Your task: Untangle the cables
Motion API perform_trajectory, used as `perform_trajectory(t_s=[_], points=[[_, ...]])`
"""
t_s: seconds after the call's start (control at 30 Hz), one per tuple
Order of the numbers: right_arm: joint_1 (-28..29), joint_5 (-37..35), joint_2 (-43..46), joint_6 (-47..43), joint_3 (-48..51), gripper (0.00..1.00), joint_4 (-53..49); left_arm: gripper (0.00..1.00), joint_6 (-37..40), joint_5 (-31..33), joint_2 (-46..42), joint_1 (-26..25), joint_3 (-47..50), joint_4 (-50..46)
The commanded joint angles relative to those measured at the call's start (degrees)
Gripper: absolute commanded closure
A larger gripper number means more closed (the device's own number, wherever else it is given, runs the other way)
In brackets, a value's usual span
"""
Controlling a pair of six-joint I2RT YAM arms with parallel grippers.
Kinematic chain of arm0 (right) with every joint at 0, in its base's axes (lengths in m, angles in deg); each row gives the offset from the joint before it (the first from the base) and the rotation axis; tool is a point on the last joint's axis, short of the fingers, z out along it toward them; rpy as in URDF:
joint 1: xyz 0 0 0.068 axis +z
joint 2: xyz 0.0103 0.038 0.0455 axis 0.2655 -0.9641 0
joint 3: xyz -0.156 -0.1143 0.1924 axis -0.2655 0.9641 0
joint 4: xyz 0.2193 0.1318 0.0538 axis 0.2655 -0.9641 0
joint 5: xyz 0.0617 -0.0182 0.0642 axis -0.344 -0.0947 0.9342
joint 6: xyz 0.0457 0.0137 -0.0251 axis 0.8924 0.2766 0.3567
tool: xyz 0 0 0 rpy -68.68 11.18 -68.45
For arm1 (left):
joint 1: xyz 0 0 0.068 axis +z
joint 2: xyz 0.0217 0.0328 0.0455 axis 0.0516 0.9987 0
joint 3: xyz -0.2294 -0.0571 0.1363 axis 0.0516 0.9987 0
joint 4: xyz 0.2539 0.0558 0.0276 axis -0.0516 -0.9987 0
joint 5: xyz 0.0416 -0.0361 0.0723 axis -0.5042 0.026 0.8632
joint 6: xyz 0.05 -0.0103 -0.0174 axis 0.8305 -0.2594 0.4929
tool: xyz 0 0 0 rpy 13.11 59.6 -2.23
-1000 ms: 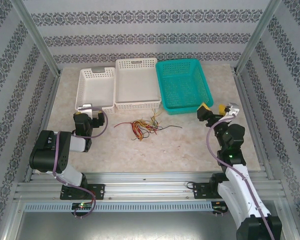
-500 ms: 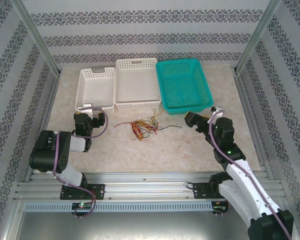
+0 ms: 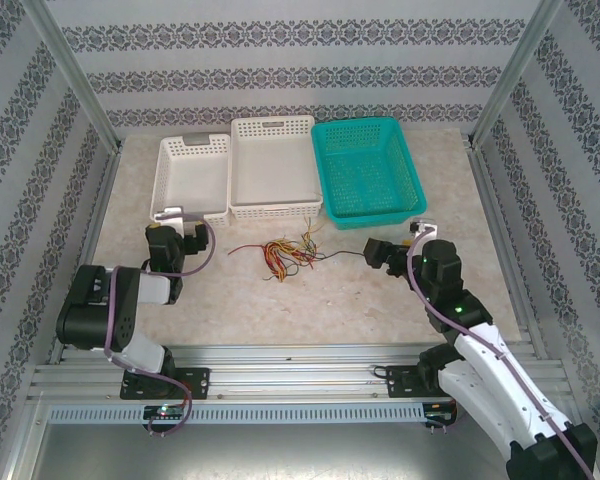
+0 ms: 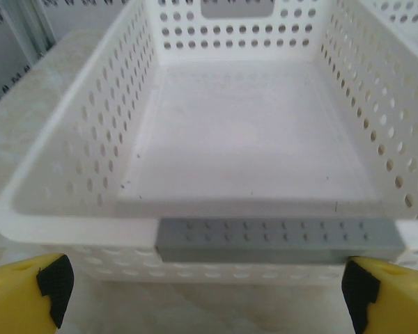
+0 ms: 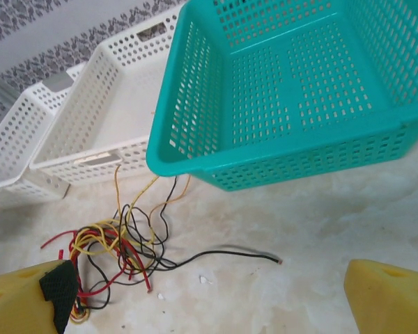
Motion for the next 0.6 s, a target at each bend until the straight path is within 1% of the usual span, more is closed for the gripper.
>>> perform_trajectory(t_s=[0.0, 0.1, 0.17, 0.33, 0.47, 0.5, 0.57], points=[[0.97, 0.57, -1.41, -1.8, -1.02, 0.02, 0.43, 0.0, -1.05, 2.28, -5.62, -0.01, -0.78, -4.65], [1.96, 0.17, -3.68, -2.42, -2.33, 0.02, -0.11, 0.0, -1.13, 2.27, -9.81, -0.01, -0.89, -7.8], [2.58, -0.36, -4.61, -2.84, -2.8, 0.02, -0.4, 0.0, -0.94, 0.08, -12.4, -0.01, -1.22, -10.13], [3.71, -2.14, -6.17, -1.94, -2.92, 0.02, 0.04, 0.0, -9.39, -2.35, -20.09, 0.03, -5.97, -24.06], [4.51, -2.42, -7.5, -1.85, -3.68, 0.02, -0.06, 0.0, -14.21, -2.12, -26.27, 0.38, -7.21, -30.89], [4.85, -3.01, -7.68, -1.95, -3.77, 0.02, -0.19, 0.0, -17.68, -2.66, -28.52, 0.78, -8.88, -36.89], [5.69, -5.54, -7.81, -2.26, -3.95, 0.02, -0.95, 0.0, -20.08, -7.3, -28.26, 1.74, -16.04, -49.6]])
